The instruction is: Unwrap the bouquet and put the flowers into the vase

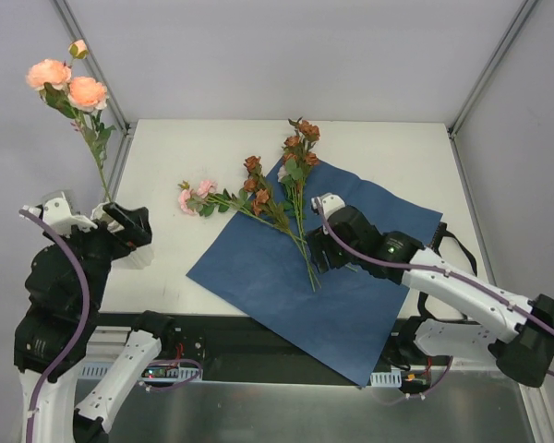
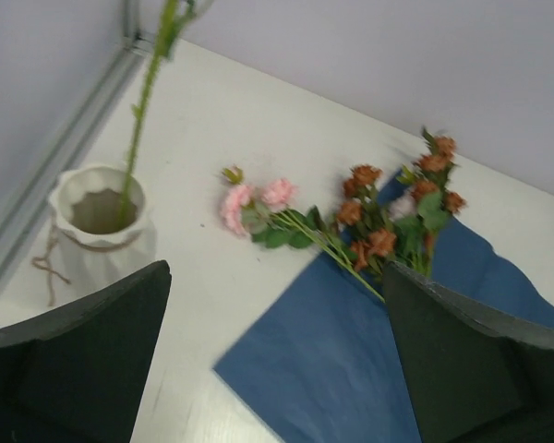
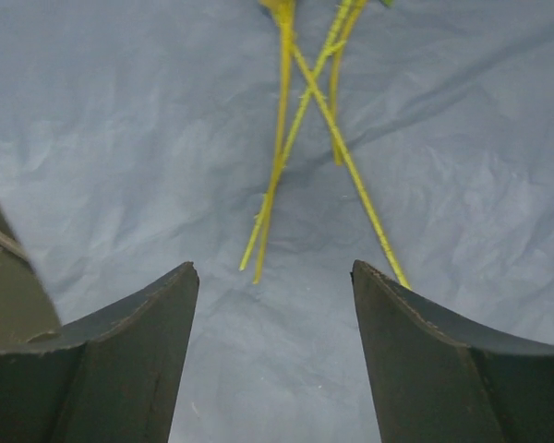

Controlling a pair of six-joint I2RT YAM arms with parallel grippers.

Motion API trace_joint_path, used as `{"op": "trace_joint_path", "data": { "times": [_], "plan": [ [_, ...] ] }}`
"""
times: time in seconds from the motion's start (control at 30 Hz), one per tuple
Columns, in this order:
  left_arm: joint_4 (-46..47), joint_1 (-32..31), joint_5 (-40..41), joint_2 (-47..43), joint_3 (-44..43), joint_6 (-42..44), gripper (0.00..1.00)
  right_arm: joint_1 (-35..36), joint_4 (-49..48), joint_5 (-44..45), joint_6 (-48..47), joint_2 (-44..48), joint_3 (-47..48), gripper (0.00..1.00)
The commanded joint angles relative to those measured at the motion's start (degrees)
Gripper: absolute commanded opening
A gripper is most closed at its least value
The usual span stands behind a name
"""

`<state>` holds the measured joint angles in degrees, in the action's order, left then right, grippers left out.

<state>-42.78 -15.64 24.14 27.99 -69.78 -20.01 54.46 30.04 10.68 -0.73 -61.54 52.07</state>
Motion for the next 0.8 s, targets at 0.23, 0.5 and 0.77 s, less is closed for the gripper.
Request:
{"op": "trace_joint_path", "data": {
  "times": [0.23,0.5,0.77],
  "plan": [
    [-2.65,0.61,-37.84,-4.88,6.05,-7.49,0.96,-11.30,0.55,-8.74,-6.91,-23.26,11.63,0.34],
    [-2.57,0.61,-49.53,-3.29,13.43,-11.45,0.94,-10.78,-2.00,-16.74,-7.79,-33.64,16.22,0.38],
    [-2.30,0.61,-51.30,-4.34,17.30,-12.07,0.96,-10.25,-4.20,-14.54,-7.35,-36.11,14.37,0.43]
  ]
}}
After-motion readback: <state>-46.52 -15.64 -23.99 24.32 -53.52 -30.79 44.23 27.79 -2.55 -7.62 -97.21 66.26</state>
